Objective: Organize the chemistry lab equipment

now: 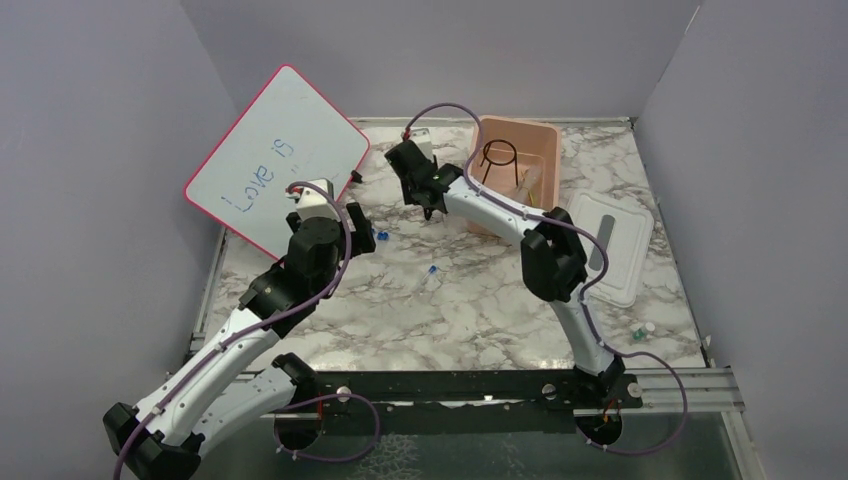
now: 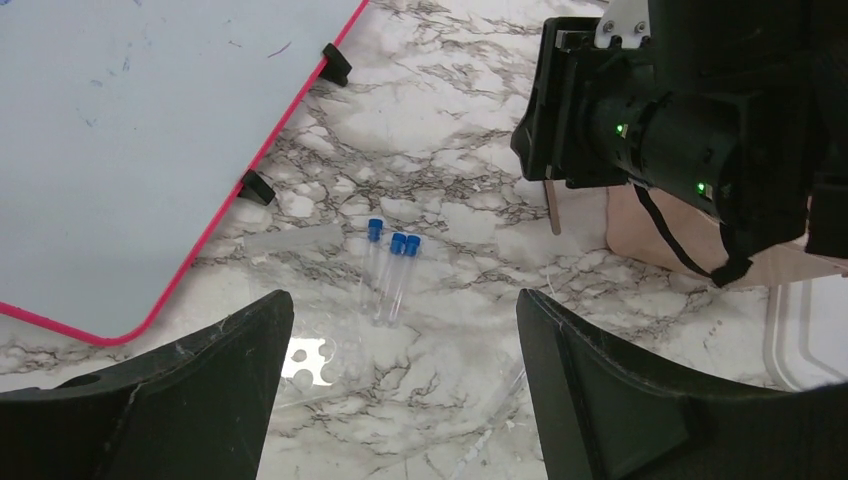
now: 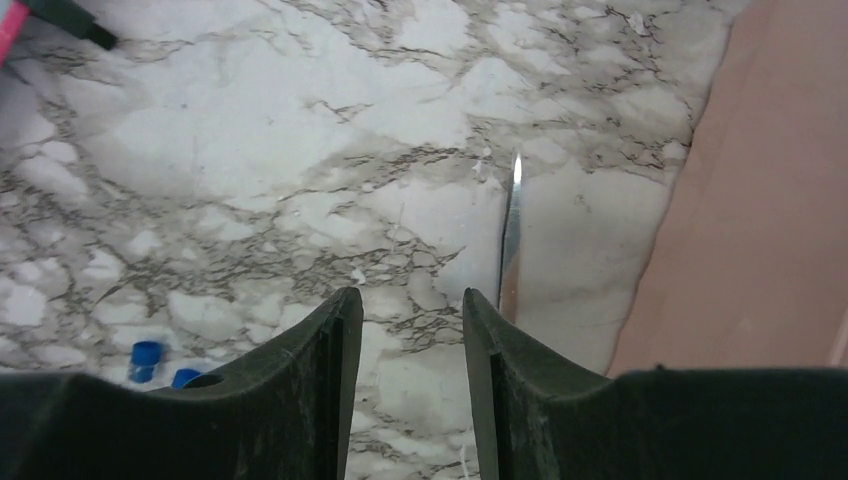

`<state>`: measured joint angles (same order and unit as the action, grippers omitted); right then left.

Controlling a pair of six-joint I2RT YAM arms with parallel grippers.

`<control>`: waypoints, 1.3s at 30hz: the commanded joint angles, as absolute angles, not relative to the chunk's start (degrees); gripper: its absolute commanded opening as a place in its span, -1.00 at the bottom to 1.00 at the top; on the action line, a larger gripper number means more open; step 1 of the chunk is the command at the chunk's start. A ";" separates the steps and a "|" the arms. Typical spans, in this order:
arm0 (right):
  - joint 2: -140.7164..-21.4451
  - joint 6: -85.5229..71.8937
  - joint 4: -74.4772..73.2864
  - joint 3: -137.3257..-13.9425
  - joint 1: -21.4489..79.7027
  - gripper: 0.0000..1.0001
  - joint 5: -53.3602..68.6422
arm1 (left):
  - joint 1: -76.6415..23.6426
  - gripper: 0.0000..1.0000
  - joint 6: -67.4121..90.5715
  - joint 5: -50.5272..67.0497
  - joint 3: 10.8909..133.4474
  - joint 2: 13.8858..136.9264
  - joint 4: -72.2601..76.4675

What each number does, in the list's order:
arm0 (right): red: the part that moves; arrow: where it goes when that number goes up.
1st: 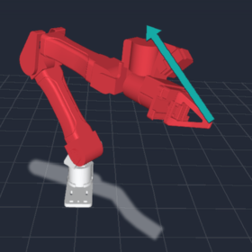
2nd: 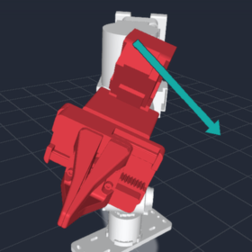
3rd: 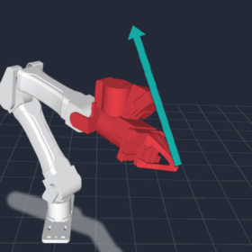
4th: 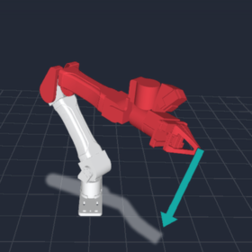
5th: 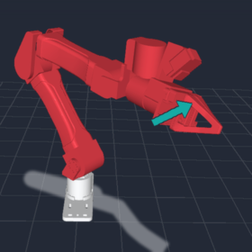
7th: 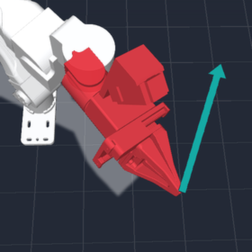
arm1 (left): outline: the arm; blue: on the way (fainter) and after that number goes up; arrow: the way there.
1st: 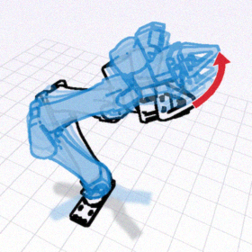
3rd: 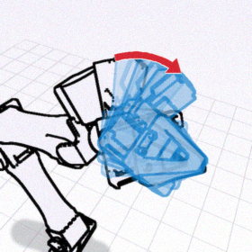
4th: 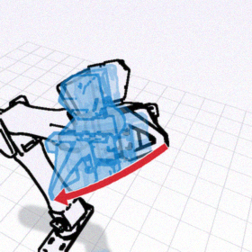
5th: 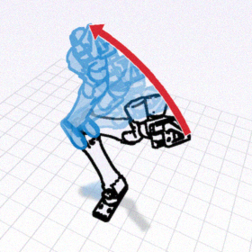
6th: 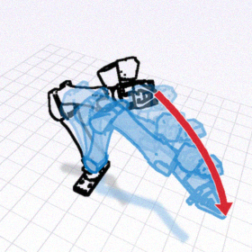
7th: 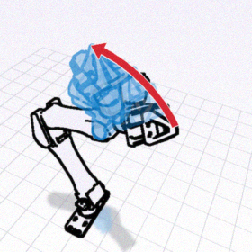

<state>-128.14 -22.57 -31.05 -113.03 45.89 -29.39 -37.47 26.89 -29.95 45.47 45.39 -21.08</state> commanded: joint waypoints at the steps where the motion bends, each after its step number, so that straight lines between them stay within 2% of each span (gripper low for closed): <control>1: -132.34 -23.65 -37.66 -118.84 42.19 -0.08 -30.58 | -37.18 0.70 26.28 -31.74 44.74 45.40 -20.30; 12: -139.57 -19.94 -39.32 -123.32 39.40 -0.03 -26.98 | -37.18 0.70 26.63 -30.92 44.70 46.82 -20.08; 20: -141.73 -17.00 -38.81 -123.24 38.69 -0.03 -18.10 | -37.11 0.71 26.81 -30.61 44.74 47.33 -20.13; 39: -142.21 -20.31 -38.90 -121.47 36.56 0.03 -18.18 | -37.09 0.71 26.81 -30.32 44.47 47.02 -20.18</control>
<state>-140.99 -18.48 -37.43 -121.97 37.45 -19.35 -37.45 26.85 -30.06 45.19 47.33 -21.06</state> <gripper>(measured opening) 0.513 0.854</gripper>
